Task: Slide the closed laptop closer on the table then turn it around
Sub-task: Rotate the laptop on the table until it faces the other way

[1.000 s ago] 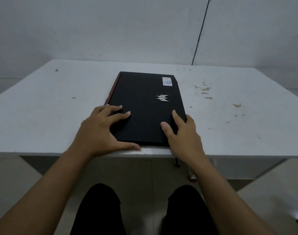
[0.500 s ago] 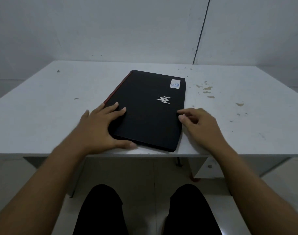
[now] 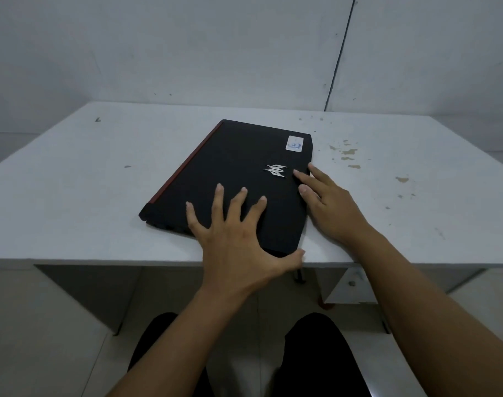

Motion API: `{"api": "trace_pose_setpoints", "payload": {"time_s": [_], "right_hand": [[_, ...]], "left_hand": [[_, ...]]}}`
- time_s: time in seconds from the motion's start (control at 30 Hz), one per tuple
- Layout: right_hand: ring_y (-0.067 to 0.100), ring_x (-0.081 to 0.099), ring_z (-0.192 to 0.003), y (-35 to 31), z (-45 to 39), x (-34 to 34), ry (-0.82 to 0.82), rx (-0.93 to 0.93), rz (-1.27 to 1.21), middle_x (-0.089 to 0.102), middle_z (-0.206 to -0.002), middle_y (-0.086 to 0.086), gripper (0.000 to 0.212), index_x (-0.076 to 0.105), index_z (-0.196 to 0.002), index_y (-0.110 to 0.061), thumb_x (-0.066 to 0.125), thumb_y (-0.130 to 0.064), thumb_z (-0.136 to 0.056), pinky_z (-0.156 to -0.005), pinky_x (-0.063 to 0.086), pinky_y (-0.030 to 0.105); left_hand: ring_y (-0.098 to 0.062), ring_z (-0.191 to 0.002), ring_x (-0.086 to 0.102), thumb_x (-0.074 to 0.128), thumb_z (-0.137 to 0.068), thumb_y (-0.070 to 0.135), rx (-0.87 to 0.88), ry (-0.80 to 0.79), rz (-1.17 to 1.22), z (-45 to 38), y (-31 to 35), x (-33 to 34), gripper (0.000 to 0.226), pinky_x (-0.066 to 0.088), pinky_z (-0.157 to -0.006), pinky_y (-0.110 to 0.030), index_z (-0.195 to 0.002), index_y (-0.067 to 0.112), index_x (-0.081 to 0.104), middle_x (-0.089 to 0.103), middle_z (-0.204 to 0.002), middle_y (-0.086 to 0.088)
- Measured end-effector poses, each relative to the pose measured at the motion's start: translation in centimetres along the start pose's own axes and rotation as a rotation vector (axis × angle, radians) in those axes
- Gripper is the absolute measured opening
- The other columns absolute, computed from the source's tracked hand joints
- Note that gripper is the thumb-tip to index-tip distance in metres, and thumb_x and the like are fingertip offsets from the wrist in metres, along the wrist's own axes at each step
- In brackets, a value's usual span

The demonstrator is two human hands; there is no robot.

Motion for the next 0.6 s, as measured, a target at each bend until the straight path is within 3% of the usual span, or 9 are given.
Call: {"api": "trace_pose_setpoints", "payload": {"time_s": [0.1, 0.23, 0.4, 0.5, 0.6], "right_hand": [[0.013, 0.031, -0.149, -0.2, 0.1, -0.2, 0.031, -0.025, -0.048, 0.028, -0.166, -0.012, 0.046, 0.05, -0.15, -0.036, 0.037, -0.046, -0.107, -0.12, 0.024, 0.036], [0.011, 0.033, -0.147, -0.4, 0.3, -0.3, 0.025, -0.056, -0.041, 0.033, -0.164, -0.012, 0.045, 0.052, -0.149, -0.032, 0.039, -0.044, -0.107, -0.119, 0.024, 0.033], [0.012, 0.038, -0.143, -1.5, 1.1, -0.2, 0.042, -0.082, 0.025, 0.041, -0.16, -0.011, 0.045, 0.055, -0.146, -0.032, 0.04, -0.045, -0.106, -0.115, 0.026, 0.035], [0.014, 0.039, -0.143, -2.9, 1.6, 0.2, 0.053, -0.09, 0.106, 0.043, -0.158, -0.01, 0.046, 0.056, -0.145, -0.032, 0.041, -0.046, -0.104, -0.116, 0.028, 0.042], [0.015, 0.037, -0.144, -4.6, 2.4, 1.0, 0.045, -0.116, 0.174, 0.045, -0.157, -0.008, 0.048, 0.054, -0.147, -0.032, 0.042, -0.047, -0.103, -0.116, 0.024, 0.04]], "left_hand": [[-0.031, -0.156, 0.025, 0.056, -0.055, 0.096, 0.03, 0.069, 0.052, 0.0, -0.2, 0.2, 0.101, 0.003, -0.116, -0.072, -0.133, 0.034, 0.068, 0.057, -0.148, 0.007], [-0.027, -0.154, 0.028, 0.058, -0.053, 0.096, 0.043, 0.048, 0.076, -0.3, -1.2, 0.0, 0.099, 0.004, -0.117, -0.069, -0.132, 0.037, 0.068, 0.057, -0.147, 0.012], [-0.014, -0.152, 0.027, 0.062, -0.05, 0.092, 0.071, -0.061, 0.122, -1.4, -4.3, -1.0, 0.099, -0.001, -0.12, -0.062, -0.135, 0.042, 0.064, 0.051, -0.151, 0.023], [-0.009, -0.152, 0.027, 0.069, -0.049, 0.085, 0.132, -0.136, 0.179, -2.5, -6.9, -2.0, 0.095, -0.003, -0.121, -0.061, -0.135, 0.043, 0.064, 0.048, -0.151, 0.029], [-0.003, -0.154, 0.021, 0.077, -0.051, 0.074, 0.205, -0.242, 0.245, -3.8, -10.1, -3.3, 0.091, -0.004, -0.122, -0.059, -0.136, 0.045, 0.061, 0.043, -0.153, 0.033]]}}
Point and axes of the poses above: each hand's wrist, its own z-axis away from the middle knuckle, its own x-axis out of the palm, y = z × x, the point moved 3 cm from there along -z, towards the middle knuckle
